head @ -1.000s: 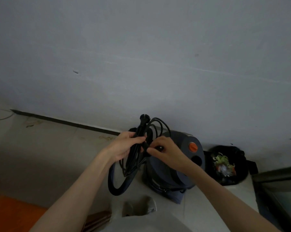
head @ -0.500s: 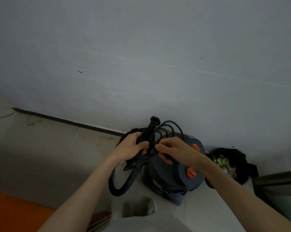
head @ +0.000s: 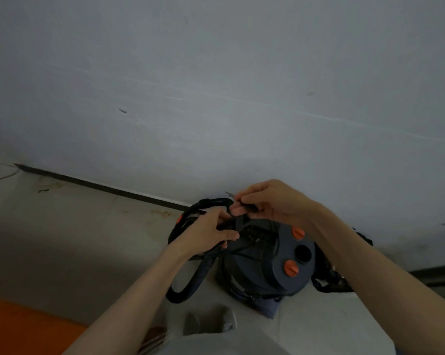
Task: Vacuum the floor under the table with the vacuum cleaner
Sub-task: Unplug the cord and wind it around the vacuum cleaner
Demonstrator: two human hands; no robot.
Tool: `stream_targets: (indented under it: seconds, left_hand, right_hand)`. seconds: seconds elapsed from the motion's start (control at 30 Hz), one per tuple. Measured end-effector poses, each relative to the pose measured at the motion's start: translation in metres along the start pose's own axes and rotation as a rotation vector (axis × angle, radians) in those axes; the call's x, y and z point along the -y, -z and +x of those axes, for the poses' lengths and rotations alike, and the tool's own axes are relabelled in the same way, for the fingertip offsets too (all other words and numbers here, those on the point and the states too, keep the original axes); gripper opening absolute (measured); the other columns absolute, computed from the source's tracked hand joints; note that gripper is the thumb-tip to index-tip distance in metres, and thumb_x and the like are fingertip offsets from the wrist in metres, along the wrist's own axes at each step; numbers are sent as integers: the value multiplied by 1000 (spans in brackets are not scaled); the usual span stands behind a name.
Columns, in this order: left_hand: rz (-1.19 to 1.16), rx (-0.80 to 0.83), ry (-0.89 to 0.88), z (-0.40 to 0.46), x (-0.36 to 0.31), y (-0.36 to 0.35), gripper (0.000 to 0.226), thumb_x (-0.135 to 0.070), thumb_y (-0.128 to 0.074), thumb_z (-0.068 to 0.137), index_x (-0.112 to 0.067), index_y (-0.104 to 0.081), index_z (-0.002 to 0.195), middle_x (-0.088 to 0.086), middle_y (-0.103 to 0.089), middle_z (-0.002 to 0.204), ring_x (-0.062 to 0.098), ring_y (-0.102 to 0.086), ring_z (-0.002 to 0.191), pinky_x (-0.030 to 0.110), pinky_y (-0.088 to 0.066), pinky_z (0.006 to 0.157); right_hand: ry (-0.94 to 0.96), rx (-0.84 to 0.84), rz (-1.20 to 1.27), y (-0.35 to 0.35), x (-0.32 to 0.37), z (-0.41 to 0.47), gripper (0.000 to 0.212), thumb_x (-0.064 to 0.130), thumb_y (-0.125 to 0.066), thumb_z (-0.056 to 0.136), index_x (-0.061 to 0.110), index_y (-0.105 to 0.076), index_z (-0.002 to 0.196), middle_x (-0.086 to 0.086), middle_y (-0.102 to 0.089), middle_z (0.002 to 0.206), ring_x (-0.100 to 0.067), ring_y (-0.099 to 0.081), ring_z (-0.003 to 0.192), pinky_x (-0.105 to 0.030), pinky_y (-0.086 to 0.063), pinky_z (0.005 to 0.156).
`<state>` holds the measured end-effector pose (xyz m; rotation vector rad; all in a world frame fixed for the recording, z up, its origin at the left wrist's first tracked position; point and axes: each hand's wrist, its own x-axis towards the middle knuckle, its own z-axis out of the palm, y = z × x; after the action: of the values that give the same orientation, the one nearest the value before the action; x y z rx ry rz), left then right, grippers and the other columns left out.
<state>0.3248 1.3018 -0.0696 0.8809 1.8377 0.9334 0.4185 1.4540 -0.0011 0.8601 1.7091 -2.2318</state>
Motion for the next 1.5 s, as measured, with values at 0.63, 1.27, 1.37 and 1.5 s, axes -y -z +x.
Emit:
stream_targets:
  seconds: [0.63,1.27,1.37,1.5]
  left_hand:
    - [195,-28,-142,-12,1,1,44,-30,-66,85,-34,-41,121,-5,-61,119,9,-56,110,31,-46,95]
    - [-268,-97,66,1,-7,23,10,-8,-54,93,-13,-62,94,1,-58,70,6,-50,52,14,-42,54]
    - [-312,-64,100,1,-9,24,11,-9,-52,94,-13,-62,94,1,-57,71,11,-50,58,19,-43,59]
    - [-364,-35,98,-1,-9,26,13,-7,-51,95,-11,-63,91,1,-56,69,11,-49,58,18,-42,58]
  right_hand:
    - [-119,50,-264,22,0,38,10,2,-63,87,0,-73,88,-5,-68,81,-7,-57,60,-17,-46,59]
    - [154,-244,-431,-8,-76,13,33,7,-37,102,14,-51,131,7,-54,44,-3,-44,35,-18,-37,43]
    - [167,-197,-315,-14,-78,17,35,4,-37,101,18,-52,129,6,-54,45,-7,-42,37,-20,-36,44]
    - [145,-132,-177,-20,-82,21,31,9,-42,101,36,-49,114,4,-51,47,-11,-40,40,-22,-34,44]
